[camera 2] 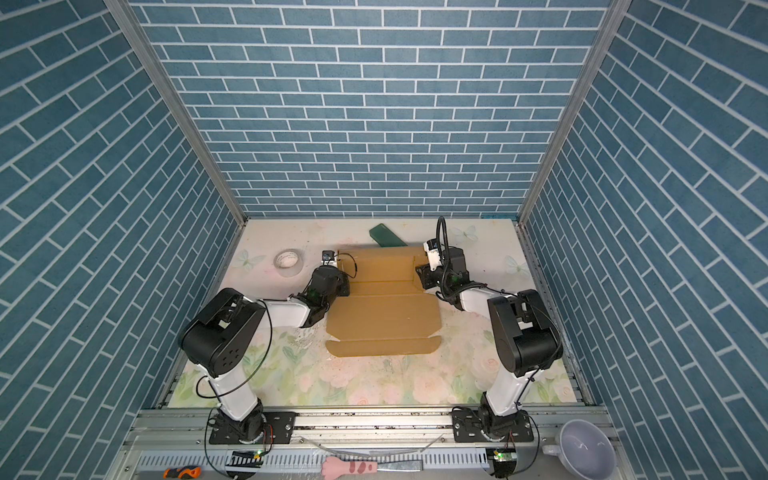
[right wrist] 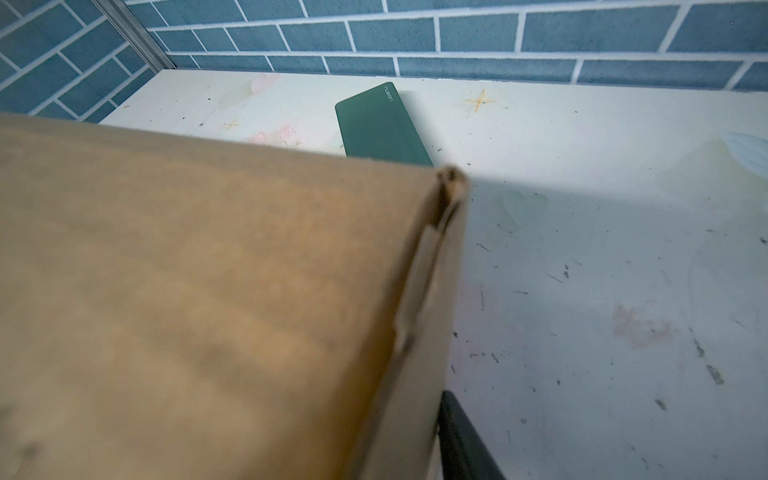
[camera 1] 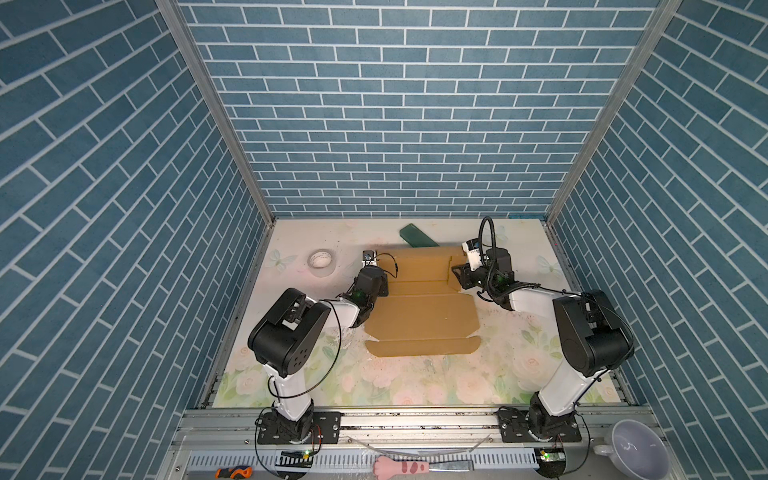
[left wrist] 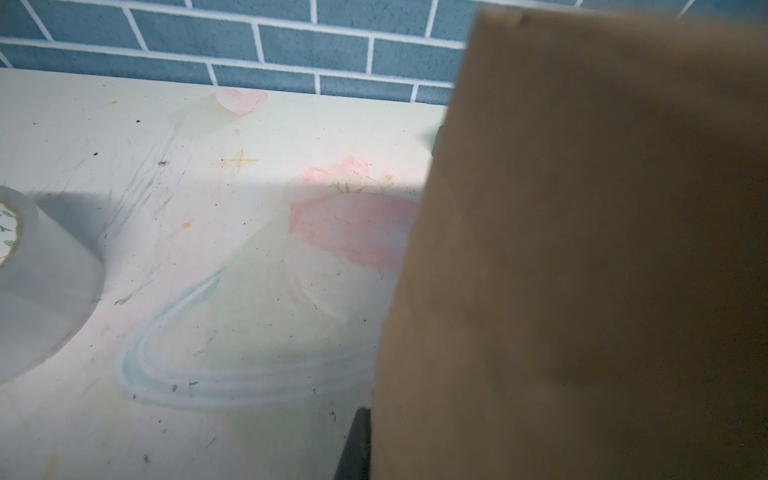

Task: Fold the paper box

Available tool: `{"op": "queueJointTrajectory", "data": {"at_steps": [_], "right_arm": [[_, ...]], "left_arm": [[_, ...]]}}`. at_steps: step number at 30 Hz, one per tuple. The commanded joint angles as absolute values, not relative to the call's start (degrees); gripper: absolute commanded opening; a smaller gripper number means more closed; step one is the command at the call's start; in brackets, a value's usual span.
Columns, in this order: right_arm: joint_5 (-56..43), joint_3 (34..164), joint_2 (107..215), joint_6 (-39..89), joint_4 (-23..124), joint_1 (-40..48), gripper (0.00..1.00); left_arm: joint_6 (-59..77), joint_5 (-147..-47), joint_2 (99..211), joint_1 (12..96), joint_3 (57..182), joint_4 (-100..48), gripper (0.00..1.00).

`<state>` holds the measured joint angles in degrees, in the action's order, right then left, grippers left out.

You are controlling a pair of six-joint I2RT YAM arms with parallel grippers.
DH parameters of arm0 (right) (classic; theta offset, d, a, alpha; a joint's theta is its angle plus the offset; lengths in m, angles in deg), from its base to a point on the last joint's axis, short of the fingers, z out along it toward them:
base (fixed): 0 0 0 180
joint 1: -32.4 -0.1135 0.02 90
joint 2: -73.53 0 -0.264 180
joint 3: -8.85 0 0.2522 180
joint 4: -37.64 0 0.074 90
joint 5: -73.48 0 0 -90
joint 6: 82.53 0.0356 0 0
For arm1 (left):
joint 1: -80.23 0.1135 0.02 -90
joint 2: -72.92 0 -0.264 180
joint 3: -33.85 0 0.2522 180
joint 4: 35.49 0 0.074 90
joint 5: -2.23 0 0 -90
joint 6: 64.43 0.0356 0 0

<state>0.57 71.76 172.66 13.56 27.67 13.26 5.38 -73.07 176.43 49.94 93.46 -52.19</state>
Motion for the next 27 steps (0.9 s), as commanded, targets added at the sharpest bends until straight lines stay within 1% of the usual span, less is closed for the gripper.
{"op": "queueJointTrajectory", "data": {"at_steps": [1,6,13,19,23,25,27], "right_arm": [[-2.1,70.5,173.5,10.3,27.1,12.4,0.32],[-11.7,71.2,173.5,9.0,28.1,10.9,0.22],[-24.4,72.4,174.6,8.5,28.1,6.8,0.13],[-44.5,76.2,177.4,7.0,32.1,1.7,0.00],[-55.1,79.3,179.9,4.8,35.2,-0.1,0.00],[-57.6,80.2,180.8,3.9,36.2,-0.5,0.00],[-57.5,80.7,180.9,3.8,37.0,-0.5,0.00]], "left_arm": [[8.8,-77.1,177.7,49.1,92.9,-40.7,0.00],[7.8,-77.9,176.6,49.1,93.5,-39.5,0.00],[5.5,-78.6,174.0,48.8,94.0,-38.5,0.00],[4.1,-77.7,173.7,47.8,94.6,-38.0,0.00],[4.0,-77.2,173.8,47.8,95.1,-37.3,0.00],[4.0,-77.0,173.8,47.8,95.3,-37.1,0.00],[4.0,-77.0,173.8,47.8,95.3,-37.1,0.00]]}}
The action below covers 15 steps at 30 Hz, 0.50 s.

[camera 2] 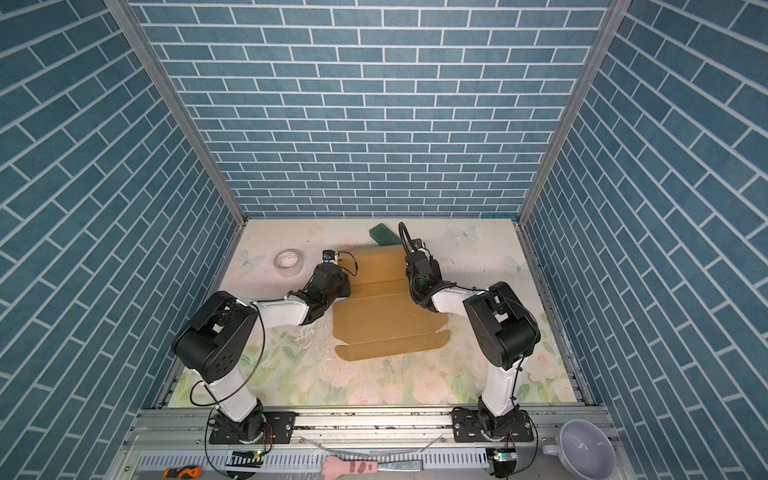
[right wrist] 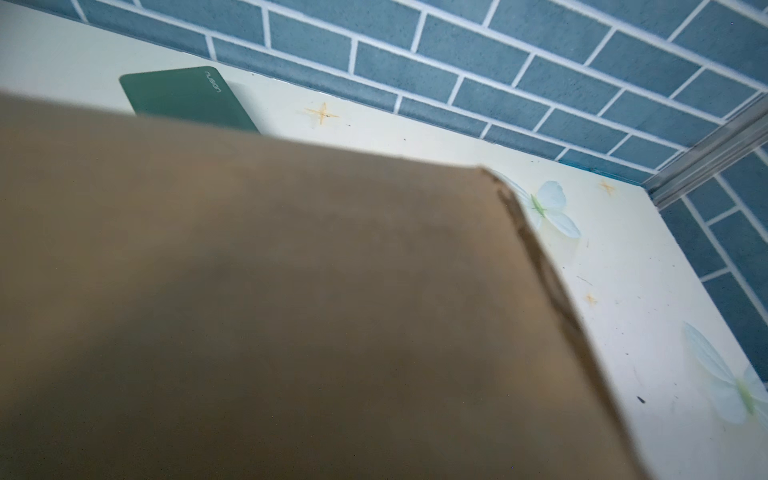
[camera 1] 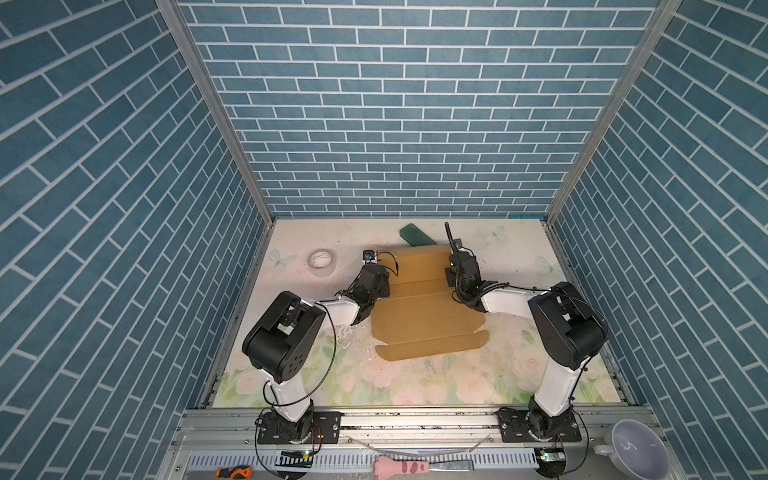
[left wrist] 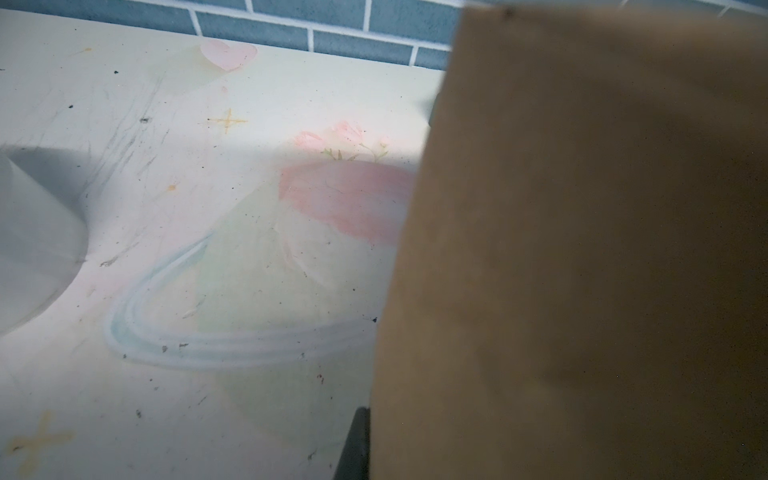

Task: Fold the paper box

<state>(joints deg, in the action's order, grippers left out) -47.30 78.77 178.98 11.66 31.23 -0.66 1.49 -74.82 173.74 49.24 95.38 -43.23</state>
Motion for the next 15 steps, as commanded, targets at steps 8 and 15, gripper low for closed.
{"op": "queueJointTrajectory", "data": {"at_steps": [8,15], "right_arm": [[-49.1,78.8,177.7,6.7,37.2,-0.5,0.10],[-56.4,82.7,181.2,4.9,40.3,-0.5,0.00]], "left_arm": [[3.6,-76.9,174.1,47.8,94.9,-37.0,0.00],[3.2,-76.9,174.2,47.8,94.6,-37.1,0.00]]}}
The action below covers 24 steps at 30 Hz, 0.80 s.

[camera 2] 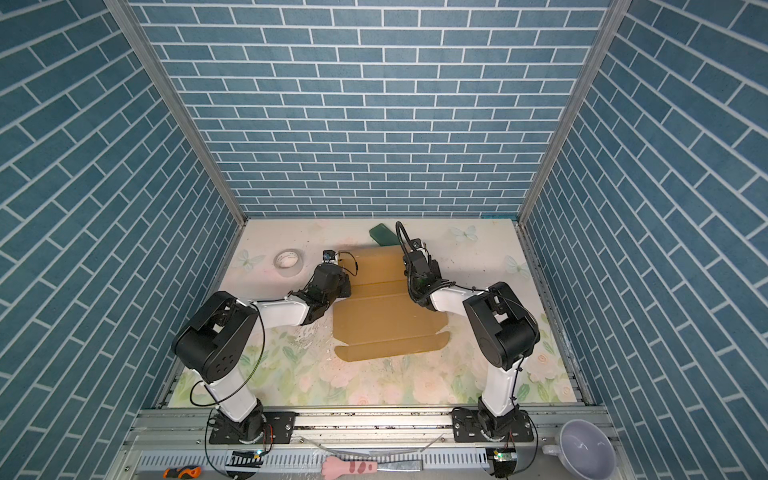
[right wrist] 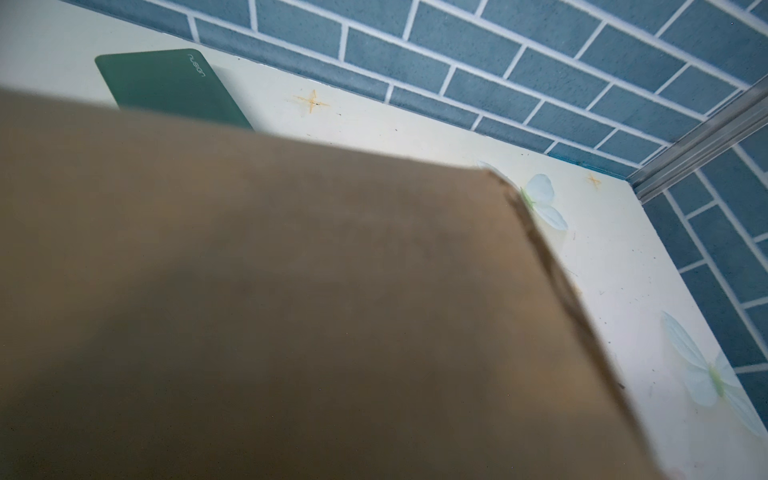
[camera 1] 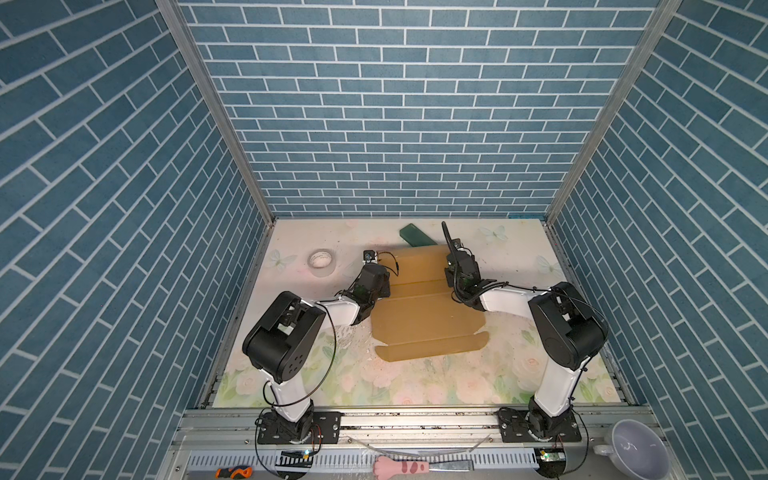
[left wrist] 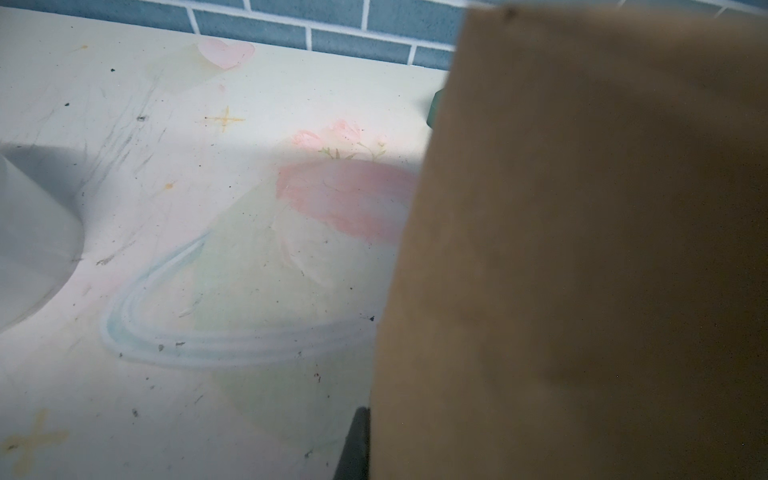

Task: Fold the paper box

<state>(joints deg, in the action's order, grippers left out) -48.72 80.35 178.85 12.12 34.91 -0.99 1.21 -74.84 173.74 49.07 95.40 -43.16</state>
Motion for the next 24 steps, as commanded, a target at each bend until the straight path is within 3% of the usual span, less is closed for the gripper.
{"op": "queueJointTrajectory", "data": {"at_steps": [1,5,12,15,24], "right_arm": [[-56.0,82.9,181.3,4.8,40.4,-0.6,0.00],[-55.1,83.3,180.8,5.6,42.2,-0.6,0.01],[-39.2,78.5,173.2,11.6,42.6,1.7,0.46],[-32.6,76.7,170.5,14.6,42.6,3.7,0.56],[-23.7,75.0,163.8,16.6,45.2,5.7,0.61]], "left_arm": [[3.2,-76.8,174.2,47.8,94.7,-37.1,0.00],[2.8,-76.5,174.8,47.9,94.6,-37.2,0.00],[0.4,-74.5,175.4,48.1,95.9,-33.6,0.00],[-1.0,-75.0,175.8,48.4,96.6,-32.0,0.00],[-2.7,-76.3,176.0,48.9,98.6,-28.3,0.00]]}}
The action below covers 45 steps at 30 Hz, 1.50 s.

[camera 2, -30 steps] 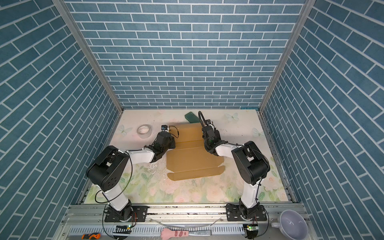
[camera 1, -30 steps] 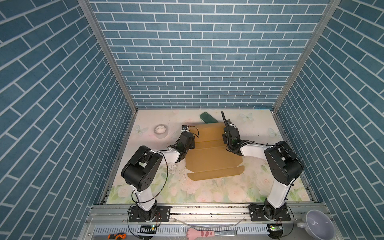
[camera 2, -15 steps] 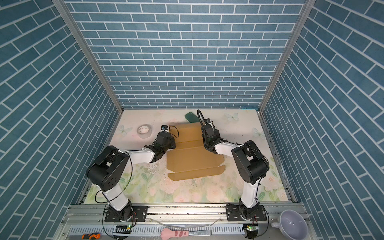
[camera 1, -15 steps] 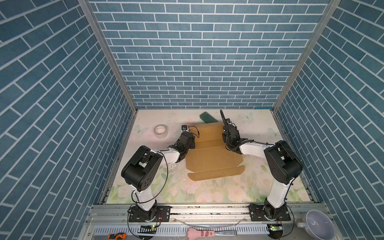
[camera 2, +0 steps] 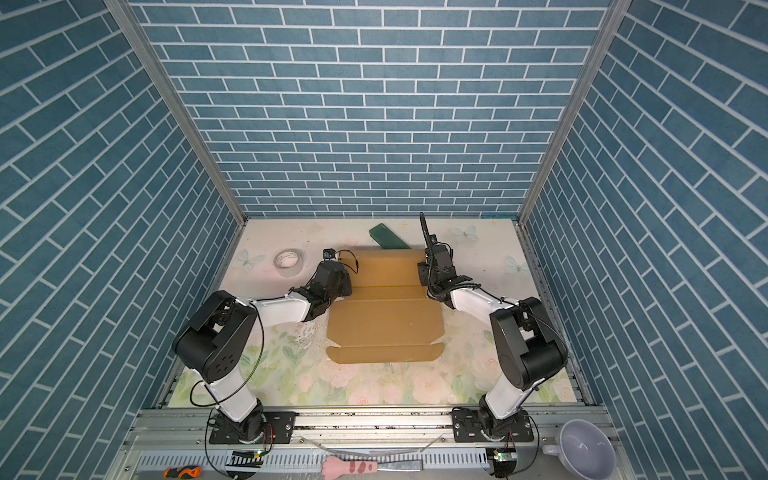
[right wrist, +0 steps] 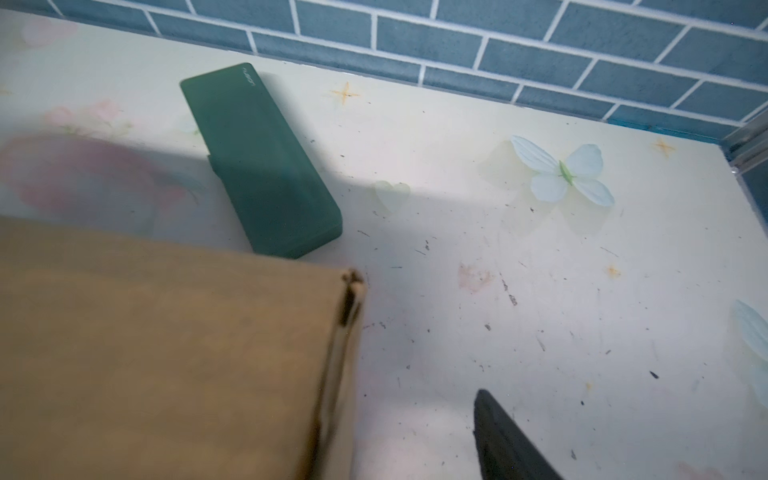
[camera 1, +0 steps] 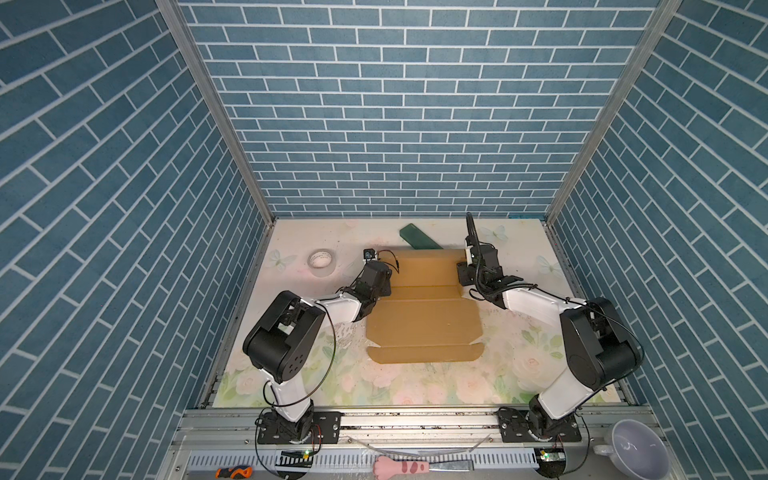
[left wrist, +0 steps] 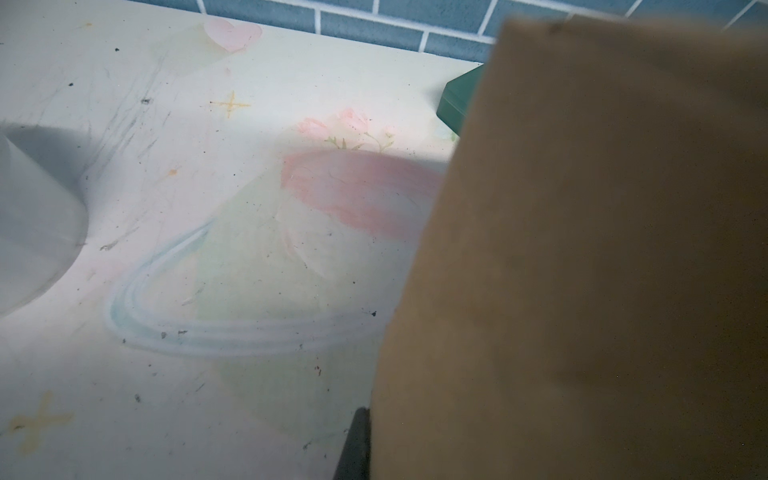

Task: Fold the paper box

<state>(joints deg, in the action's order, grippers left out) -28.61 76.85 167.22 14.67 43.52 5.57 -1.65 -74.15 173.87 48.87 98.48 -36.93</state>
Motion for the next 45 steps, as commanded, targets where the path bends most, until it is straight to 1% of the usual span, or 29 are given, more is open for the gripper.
{"op": "queueJointTrajectory", "data": {"at_steps": [1,7,11,15,17,19,20,22,25,28,29,32,34,41,45], "right_arm": [[-23.0,74.7,162.6,17.1,45.8,5.7,0.61],[-17.4,72.2,153.6,23.5,50.1,7.0,0.61],[-17.7,71.1,147.1,29.6,54.9,8.1,0.60],[-16.8,71.0,142.4,35.6,61.9,11.5,0.60],[-15.1,71.4,140.0,37.9,65.2,13.7,0.60],[-13.0,71.9,137.5,39.2,67.7,15.5,0.62],[-11.9,72.5,136.6,39.5,69.1,16.0,0.66],[-8.2,74.5,136.3,39.6,71.7,16.4,0.70],[-3.0,76.4,136.6,43.3,73.7,16.4,0.71],[1.5,75.1,135.3,50.5,70.5,15.5,0.71],[1.7,74.7,134.7,51.9,69.7,14.4,0.71],[-3.3,75.4,133.7,53.0,71.7,9.7,0.71],[-4.4,75.0,133.7,55.0,71.9,8.3,0.71],[-5.1,74.9,137.4,57.4,70.0,3.8,0.71],[-4.5,73.7,140.0,58.6,66.7,2.7,0.68]], "left_arm": [[-3.0,-76.6,175.9,49.1,98.9,-27.6,0.00],[-8.0,-80.2,174.9,51.1,102.2,-20.7,0.00],[-10.4,-82.1,174.3,52.2,105.6,-15.0,0.00],[-15.4,-87.3,172.9,55.3,104.9,-15.8,0.00],[-17.5,-88.2,171.9,56.5,104.7,-15.9,0.00],[-19.6,-88.1,170.8,57.3,104.9,-15.6,0.00],[-21.3,-87.6,170.3,57.7,105.1,-15.0,0.00],[-25.2,-87.1,169.4,58.5,104.9,-14.6,0.00],[-31.0,-87.3,168.5,59.6,104.4,-15.6,0.00],[-36.4,-87.1,168.2,60.2,103.3,-17.0,0.00],[-37.2,-86.4,168.0,60.2,103.2,-17.0,0.00],[-40.9,-85.5,167.5,60.0,102.1,-17.8,0.00],[-42.6,-85.1,166.8,60.0,101.1,-18.6,0.00],[-45.2,-85.2,165.6,59.4,100.7,-19.2,0.00],[-46.2,-85.6,165.2,59.0,100.5,-19.8,0.00]]}}
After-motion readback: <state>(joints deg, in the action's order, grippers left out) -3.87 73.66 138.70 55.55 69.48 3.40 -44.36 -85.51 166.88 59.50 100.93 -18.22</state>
